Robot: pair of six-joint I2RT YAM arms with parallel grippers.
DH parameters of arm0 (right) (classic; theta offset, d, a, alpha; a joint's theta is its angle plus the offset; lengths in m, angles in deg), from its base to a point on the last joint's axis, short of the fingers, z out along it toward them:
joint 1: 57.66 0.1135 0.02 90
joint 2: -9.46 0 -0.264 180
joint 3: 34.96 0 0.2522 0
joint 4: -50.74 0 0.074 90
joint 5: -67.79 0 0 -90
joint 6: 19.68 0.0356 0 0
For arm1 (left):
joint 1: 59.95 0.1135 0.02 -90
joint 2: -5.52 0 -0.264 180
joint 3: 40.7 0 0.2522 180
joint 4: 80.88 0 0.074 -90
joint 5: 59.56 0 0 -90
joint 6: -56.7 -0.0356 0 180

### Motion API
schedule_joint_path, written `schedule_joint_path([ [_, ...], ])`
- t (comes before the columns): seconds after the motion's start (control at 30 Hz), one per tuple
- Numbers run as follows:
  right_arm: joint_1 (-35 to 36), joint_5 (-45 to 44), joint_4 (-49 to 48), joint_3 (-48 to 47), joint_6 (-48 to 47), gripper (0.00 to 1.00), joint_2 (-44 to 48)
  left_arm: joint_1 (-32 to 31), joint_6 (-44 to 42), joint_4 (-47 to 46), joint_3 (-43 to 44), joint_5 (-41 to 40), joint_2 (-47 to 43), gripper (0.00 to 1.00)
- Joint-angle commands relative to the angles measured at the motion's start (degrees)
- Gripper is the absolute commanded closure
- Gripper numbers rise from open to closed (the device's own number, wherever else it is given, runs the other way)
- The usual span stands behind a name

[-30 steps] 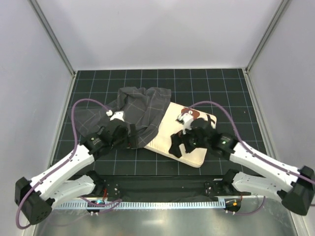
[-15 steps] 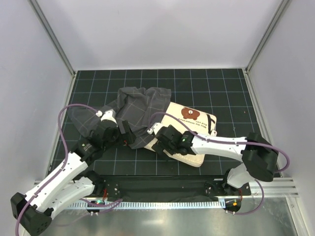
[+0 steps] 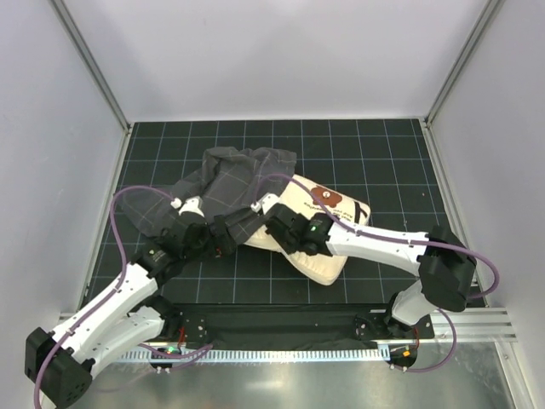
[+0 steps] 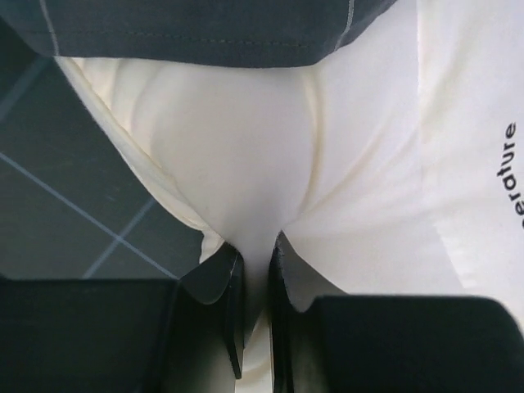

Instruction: Put the pillow into the pillowcase

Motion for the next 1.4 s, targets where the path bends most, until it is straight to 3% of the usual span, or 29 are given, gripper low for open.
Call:
schedule_joint_path([
  [0.0,-2.0,7.0,-2.8,-9.9,5.1,0.96,3.0,0.3,-1.1,-3.8,0.2,0.4,-0.9,0.02],
  [0.23,-10.2,26.6,-2.8,-16.8,12.8,0.96,3.5,0.3,-3.8,-4.2,0.7,-2.1,-5.0,0.02],
  [0.47,-17.5,41.8,-6.5,-16.8,17.6,0.96,4.2,0.3,-4.4,-6.4,1.3,-15.3,-4.3,0.02],
  [0.6,-21.8,47.1,-8.2,-16.7,19.6,0.96,4.3,0.3,-3.1,-24.2,-3.9,-17.6,0.6,0.04],
  [0.73,-25.9,55.2,-11.5,-16.2,22.7,0.96,4.2,0.3,-6.4,-34.6,-3.8,-16.8,8.2,0.04],
  [0.97,-30.4,63.0,-15.3,-16.1,25.3,0.96,3.5,0.4,-8.8,-47.8,0.1,-18.5,21.8,0.04],
  [1.1,-31.4,66.0,-18.0,-15.4,27.1,0.96,3.0,0.7,-10.9,-52.5,7.0,-20.2,30.8,0.06],
  [1.27,-32.5,67.6,-18.2,-15.1,27.2,0.96,3.0,1.1,-13.8,-54.4,14.2,-23.1,37.9,0.19],
  [1.37,-33.2,68.5,-18.5,-14.7,27.4,0.96,3.4,3.5,-15.0,-55.9,16.6,-23.6,41.0,0.38],
])
